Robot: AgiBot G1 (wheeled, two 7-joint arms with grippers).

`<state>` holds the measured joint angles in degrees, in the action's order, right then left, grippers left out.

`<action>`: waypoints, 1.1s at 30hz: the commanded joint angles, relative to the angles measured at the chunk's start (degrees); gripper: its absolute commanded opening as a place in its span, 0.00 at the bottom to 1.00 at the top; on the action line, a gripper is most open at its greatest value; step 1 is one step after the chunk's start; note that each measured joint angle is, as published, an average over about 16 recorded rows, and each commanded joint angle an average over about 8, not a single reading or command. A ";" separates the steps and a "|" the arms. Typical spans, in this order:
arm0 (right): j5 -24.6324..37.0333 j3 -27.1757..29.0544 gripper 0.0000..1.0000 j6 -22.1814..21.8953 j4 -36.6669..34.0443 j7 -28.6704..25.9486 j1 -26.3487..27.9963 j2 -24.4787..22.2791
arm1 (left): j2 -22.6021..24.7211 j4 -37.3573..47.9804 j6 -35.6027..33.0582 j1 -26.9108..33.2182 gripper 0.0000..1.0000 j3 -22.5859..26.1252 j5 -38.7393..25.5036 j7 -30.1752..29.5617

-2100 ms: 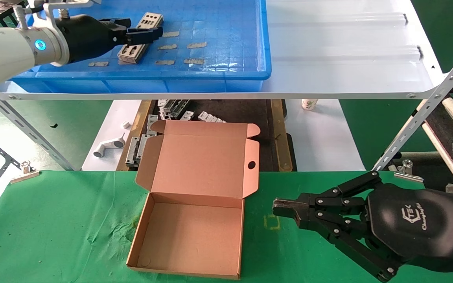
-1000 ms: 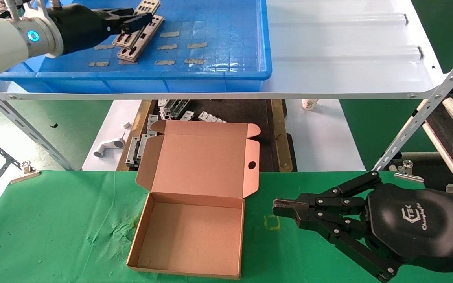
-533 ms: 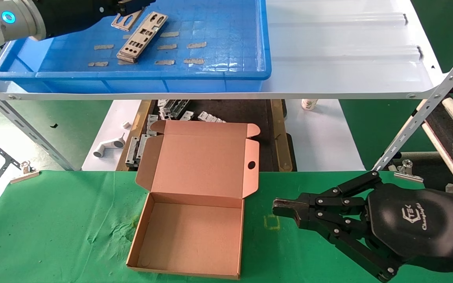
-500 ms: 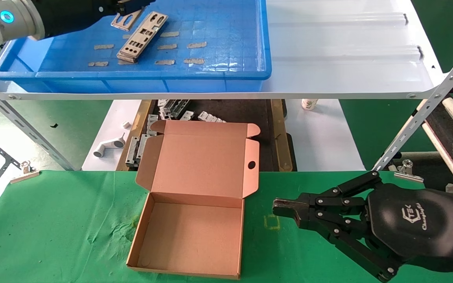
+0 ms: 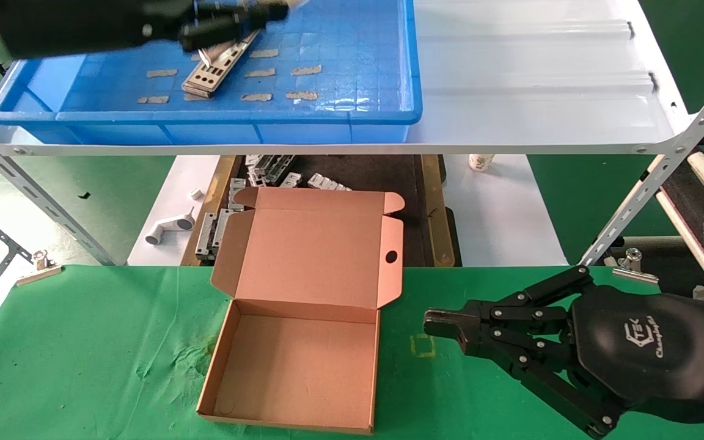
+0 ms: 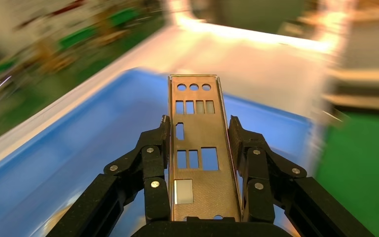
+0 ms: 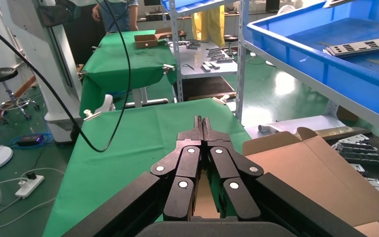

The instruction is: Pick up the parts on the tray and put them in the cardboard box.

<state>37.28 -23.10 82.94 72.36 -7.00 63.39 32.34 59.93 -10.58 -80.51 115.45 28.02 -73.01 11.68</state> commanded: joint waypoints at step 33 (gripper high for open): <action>-0.01 -0.01 0.00 0.00 0.00 0.00 0.00 0.00 | 6.30 -3.76 -2.17 -20.79 0.59 25.07 -3.40 18.31</action>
<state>37.28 -23.11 82.93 72.36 -7.00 63.39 32.34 65.94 -14.75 -83.21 94.87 53.12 -76.42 29.74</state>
